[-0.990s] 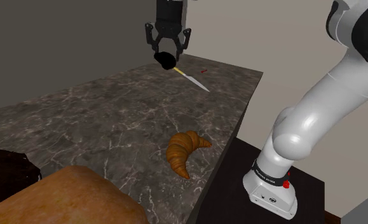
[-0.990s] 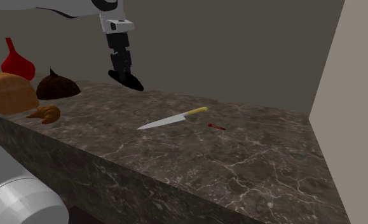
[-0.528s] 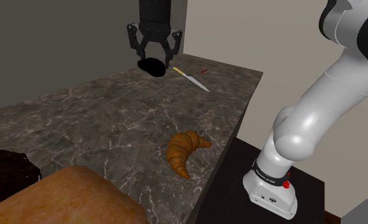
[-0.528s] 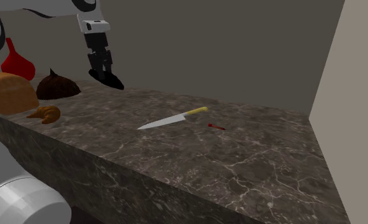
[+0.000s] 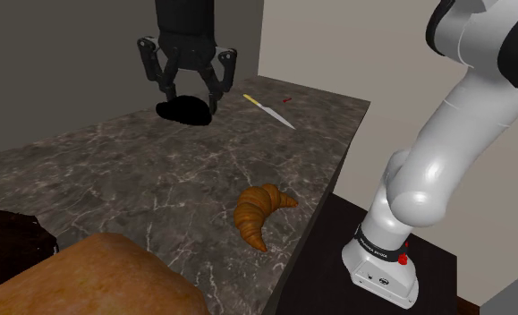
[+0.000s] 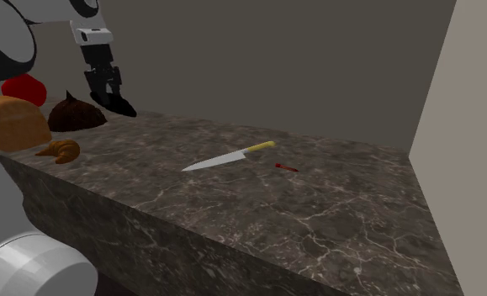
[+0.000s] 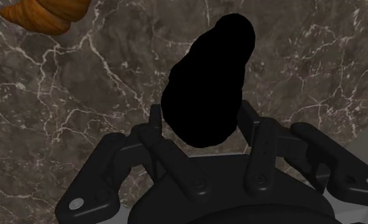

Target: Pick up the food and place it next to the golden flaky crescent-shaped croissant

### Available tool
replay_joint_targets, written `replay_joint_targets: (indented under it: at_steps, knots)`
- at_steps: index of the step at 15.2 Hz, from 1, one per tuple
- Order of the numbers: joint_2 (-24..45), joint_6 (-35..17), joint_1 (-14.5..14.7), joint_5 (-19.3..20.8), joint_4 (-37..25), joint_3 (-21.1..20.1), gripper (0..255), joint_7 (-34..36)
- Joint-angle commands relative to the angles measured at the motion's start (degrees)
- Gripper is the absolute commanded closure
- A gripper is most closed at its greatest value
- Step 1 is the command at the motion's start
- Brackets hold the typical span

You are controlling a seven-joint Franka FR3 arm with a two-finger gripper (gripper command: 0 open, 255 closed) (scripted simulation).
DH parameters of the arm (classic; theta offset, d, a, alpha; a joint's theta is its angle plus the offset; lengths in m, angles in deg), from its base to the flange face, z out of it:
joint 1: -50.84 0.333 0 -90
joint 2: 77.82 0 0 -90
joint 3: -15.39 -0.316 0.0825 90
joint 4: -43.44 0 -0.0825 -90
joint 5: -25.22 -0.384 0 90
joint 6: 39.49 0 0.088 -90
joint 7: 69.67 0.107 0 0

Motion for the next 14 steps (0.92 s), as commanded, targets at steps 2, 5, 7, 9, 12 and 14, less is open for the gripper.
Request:
replay_joint_targets:
  at_steps: [2, 5, 7, 9, 12, 14]
  knots:
    - [4.5, 1.3, 1.9, 2.1, -4.9, -3.7, 255, 5.8]
    - [5.1, -0.1, 2.5, 2.4, -3.8, -4.4, 255, 7.2]
    - [4.4, -1.8, 2.4, 2.1, -1.6, -4.3, 255, 7.0]
    - [3.9, -3.5, 2.4, 1.7, 0.5, -4.2, 255, 6.8]
    - [3.2, -5.9, 2.4, 1.3, 3.5, -4.0, 255, 6.7]
    - [2.8, -7.5, 2.4, 1.1, 5.4, -3.9, 255, 6.6]
